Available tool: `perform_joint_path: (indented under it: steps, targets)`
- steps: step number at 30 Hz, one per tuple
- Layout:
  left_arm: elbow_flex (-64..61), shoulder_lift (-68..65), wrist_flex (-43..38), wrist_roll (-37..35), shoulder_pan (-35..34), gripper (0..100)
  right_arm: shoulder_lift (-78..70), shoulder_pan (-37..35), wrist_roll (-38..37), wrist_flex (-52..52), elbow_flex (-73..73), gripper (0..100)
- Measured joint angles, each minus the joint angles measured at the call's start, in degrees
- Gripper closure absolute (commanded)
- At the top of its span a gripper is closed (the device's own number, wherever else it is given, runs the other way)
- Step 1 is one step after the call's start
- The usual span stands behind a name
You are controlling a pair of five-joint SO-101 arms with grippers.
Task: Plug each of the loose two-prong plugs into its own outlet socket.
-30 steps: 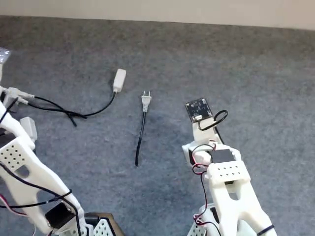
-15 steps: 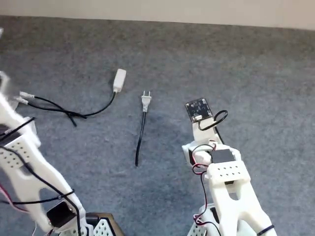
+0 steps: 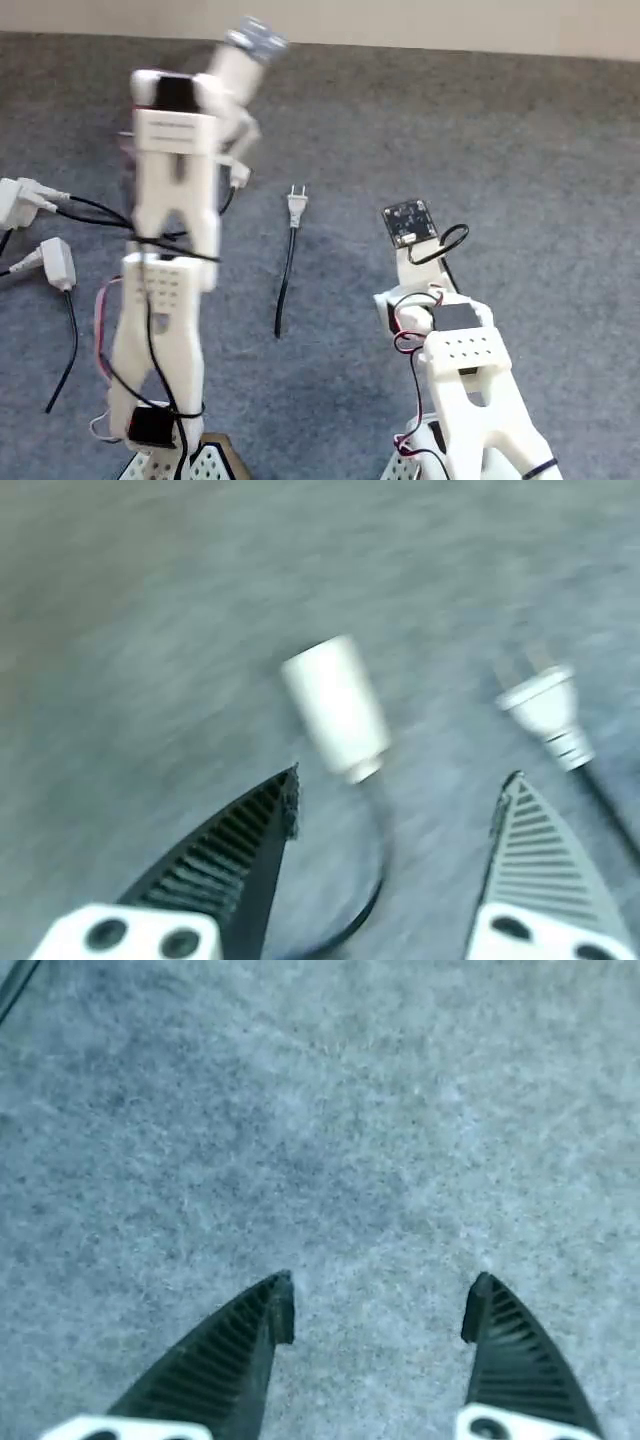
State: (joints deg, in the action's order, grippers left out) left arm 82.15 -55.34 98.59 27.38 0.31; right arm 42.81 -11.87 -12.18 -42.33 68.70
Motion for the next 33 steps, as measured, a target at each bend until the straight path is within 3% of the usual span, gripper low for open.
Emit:
perform_joint_path:
  steps: [8, 14, 20, 33]
  targets:
    - [-0.3, -12.9, -9.9, 0.0, 3.7, 69, 0.0, 0.3, 0.0, 0.0, 0.0, 73.2]
    - [-0.3, -16.2, -14.2, 0.0, -0.3, 69, 0.0, 0.3, 0.0, 0.0, 0.0, 73.2]
    - [-0.3, -16.4, -14.7, 0.0, -5.5, 69, 0.0, 0.3, 0.0, 0.0, 0.0, 73.2]
    - [10.1, -16.5, -10.7, 0.0, -8.1, 69, 0.0, 0.3, -0.1, 0.0, 0.0, 73.2]
